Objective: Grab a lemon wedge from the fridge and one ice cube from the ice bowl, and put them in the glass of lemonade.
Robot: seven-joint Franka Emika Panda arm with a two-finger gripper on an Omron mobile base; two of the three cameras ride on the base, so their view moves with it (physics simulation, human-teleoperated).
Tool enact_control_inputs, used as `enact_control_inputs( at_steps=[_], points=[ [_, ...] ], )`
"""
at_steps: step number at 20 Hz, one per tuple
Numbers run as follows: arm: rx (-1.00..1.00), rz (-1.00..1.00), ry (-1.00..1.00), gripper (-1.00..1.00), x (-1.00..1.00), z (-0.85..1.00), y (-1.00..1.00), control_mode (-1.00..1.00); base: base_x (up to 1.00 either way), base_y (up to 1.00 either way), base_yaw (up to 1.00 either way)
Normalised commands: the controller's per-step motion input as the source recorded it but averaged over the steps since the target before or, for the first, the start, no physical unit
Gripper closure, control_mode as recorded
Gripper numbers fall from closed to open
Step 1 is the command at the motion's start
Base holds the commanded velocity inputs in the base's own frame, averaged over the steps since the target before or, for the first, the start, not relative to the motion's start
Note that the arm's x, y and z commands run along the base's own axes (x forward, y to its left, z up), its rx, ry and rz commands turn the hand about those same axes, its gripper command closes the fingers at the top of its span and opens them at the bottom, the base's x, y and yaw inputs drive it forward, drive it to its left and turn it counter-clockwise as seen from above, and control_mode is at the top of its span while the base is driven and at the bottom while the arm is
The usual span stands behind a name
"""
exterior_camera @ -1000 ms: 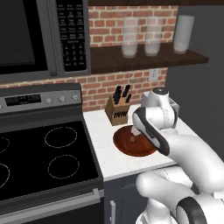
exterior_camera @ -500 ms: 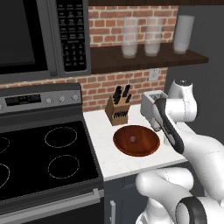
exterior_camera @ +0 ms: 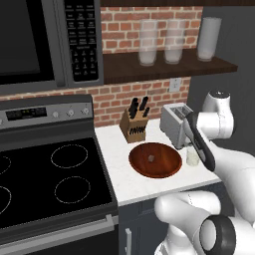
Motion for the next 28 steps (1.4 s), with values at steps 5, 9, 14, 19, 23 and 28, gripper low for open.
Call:
enact_control_inputs(
  at_steps=[5, 9, 14, 19, 23, 28],
  points=[
    [0.07, 0.0, 0.0, 1.0, 0.16, -0.16, 0.0, -1.0, 0.0, 0.0, 0.0],
    [0.06, 0.0, 0.0, 1.0, 0.05, -0.34, 0.0, -1.0, 0.0, 0.0, 0.0],
    [0.0, 0.0, 0.0, 1.0, 0.0, -0.12, 0.0, -1.0, 0.0, 0.0, 0.0],
    [0.0, 0.0, 0.0, 1.0, 0.0, -0.09, -0.05, -1.0, 0.0, 0.0, 0.0],
    [0.0, 0.0, 0.0, 1.0, 0.0, 0.0, -0.06, -1.0, 0.0, 0.0, 0.0],
    [0.0, 0.0, -0.02, 1.0, 0.0, 0.0, -0.04, -1.0, 0.0, 0.0, 0.0]
  ],
)
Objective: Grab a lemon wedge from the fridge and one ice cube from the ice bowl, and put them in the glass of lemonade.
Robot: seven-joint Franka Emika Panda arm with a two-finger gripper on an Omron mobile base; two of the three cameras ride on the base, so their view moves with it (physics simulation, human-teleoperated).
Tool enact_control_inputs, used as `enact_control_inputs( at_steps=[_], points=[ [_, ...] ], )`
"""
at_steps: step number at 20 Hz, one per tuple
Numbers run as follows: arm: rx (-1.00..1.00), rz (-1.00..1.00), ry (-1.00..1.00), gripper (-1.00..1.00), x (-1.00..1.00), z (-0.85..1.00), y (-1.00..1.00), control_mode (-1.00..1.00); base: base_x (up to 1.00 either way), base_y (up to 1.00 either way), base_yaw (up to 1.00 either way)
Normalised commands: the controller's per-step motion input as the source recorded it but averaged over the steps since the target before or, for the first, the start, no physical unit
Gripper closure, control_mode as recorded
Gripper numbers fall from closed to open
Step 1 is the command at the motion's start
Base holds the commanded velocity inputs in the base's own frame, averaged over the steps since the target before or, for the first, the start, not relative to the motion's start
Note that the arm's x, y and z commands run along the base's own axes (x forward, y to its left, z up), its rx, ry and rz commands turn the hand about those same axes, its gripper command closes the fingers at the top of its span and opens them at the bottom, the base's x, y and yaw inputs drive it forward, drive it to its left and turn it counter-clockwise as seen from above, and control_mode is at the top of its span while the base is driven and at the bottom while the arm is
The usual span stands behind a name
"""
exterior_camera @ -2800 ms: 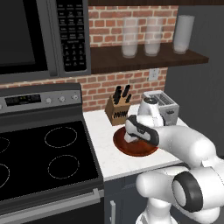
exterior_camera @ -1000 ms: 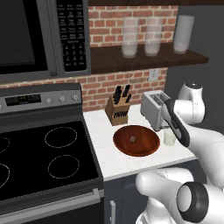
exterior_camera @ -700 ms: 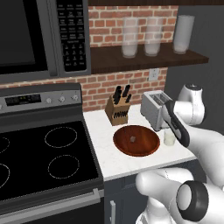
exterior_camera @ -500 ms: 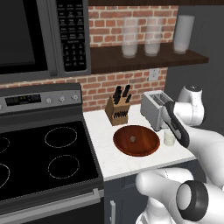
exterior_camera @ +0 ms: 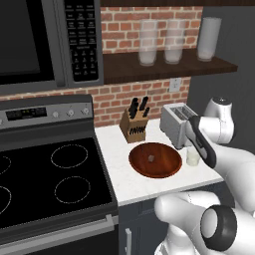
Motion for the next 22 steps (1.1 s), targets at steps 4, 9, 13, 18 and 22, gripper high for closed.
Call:
enact_control_inputs(
  at_steps=[4, 9, 13, 18, 22],
  points=[
    [-0.01, 0.0, -0.06, 1.0, -0.02, 0.02, -0.03, -1.0, 0.0, 0.0, 0.0],
    [0.0, 0.0, 0.0, 1.0, 0.4, 0.01, -0.01, -1.0, 0.0, 0.0, 0.0],
    [0.0, 0.0, 0.01, 1.0, 0.4, 0.0, 0.0, -1.0, 0.0, 0.0, 0.0],
    [0.0, 0.0, 0.03, 1.0, 0.14, -0.03, -0.09, -1.0, 0.0, 0.0, 0.0],
    [0.01, 0.0, 0.01, 1.0, 0.0, -0.01, -0.24, -1.0, 0.0, 0.0, 0.0]
  ],
)
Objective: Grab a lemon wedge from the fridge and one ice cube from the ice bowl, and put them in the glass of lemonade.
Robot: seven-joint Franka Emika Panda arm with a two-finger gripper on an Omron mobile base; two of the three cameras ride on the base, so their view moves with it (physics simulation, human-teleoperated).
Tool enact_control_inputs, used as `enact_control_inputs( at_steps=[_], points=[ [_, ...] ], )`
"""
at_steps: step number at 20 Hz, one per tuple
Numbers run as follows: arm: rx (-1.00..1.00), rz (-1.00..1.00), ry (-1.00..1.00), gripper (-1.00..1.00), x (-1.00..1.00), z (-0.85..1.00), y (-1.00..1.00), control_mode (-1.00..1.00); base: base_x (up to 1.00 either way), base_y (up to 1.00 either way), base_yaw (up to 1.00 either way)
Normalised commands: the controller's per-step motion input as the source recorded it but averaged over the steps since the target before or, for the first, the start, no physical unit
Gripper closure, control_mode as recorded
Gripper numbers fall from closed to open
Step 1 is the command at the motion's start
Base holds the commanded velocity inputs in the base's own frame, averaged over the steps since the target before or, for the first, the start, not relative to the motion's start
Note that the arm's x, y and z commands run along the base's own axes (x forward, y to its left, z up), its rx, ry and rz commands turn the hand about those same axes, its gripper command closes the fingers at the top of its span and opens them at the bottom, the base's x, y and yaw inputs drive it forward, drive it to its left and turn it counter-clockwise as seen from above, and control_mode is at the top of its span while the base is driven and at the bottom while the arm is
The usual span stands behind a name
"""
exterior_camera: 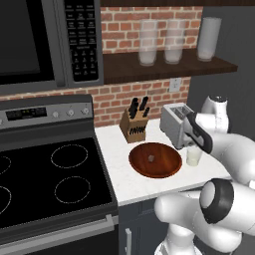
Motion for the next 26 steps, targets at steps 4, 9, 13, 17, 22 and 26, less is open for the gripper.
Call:
enact_control_inputs(
  at_steps=[4, 9, 13, 17, 22, 26],
  points=[
    [0.04, 0.0, 0.0, 1.0, 0.03, 0.0, -0.2, -1.0, 0.0, 0.0, 0.0],
    [0.01, 0.0, 0.0, 1.0, 0.06, 0.0, -0.01, -1.0, 0.0, 0.0, 0.0],
    [0.0, 0.0, 0.0, 1.0, 0.06, -0.14, 0.0, -1.0, 0.0, 0.0, 0.0],
    [0.0, 0.0, 0.0, 1.0, 0.07, -0.2, 0.0, -1.0, 0.0, 0.0, 0.0],
    [0.0, 0.0, 0.0, 1.0, 0.18, -0.31, 0.0, -1.0, 0.0, 0.0, 0.0],
    [0.0, 0.0, -0.02, 1.0, 0.27, -0.13, 0.0, -1.0, 0.0, 0.0, 0.0]
  ],
)
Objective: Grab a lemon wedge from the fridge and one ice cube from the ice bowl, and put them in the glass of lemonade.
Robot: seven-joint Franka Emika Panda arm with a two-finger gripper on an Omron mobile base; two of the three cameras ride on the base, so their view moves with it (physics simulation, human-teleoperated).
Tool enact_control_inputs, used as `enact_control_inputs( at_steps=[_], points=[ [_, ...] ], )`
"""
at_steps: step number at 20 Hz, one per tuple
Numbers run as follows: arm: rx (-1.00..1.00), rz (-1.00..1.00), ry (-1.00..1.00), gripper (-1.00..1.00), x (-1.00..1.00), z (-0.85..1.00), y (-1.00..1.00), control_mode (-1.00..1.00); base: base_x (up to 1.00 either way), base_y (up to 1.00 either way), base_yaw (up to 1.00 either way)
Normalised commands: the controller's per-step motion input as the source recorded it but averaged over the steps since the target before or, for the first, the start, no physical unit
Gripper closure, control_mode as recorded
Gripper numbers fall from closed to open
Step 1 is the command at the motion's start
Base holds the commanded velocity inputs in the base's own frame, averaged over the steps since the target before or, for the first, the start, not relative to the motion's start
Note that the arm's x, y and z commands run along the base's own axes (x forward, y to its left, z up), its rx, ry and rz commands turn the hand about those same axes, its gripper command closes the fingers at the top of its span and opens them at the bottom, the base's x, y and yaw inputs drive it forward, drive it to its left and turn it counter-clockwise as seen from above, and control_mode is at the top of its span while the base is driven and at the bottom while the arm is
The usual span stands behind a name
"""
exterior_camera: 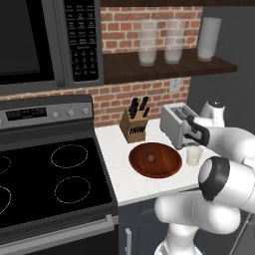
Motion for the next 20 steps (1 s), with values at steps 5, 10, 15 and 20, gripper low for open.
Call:
enact_control_inputs(
  at_steps=[5, 10, 15, 20],
  points=[
    [0.0, 0.0, -0.01, 1.0, 0.03, -0.01, 0.0, -1.0, 0.0, 0.0, 0.0],
    [0.0, 0.0, 0.0, 1.0, 0.0, 0.0, 0.0, -1.0, 0.0, 0.0, 0.0],
    [0.0, 0.0, 0.0, 1.0, 0.0, -0.17, 0.0, -1.0, 0.0, 0.0, 0.0],
    [0.0, 0.0, 0.0, 1.0, 0.0, -0.02, 0.0, -1.0, 0.0, 0.0, 0.0]
  ],
)
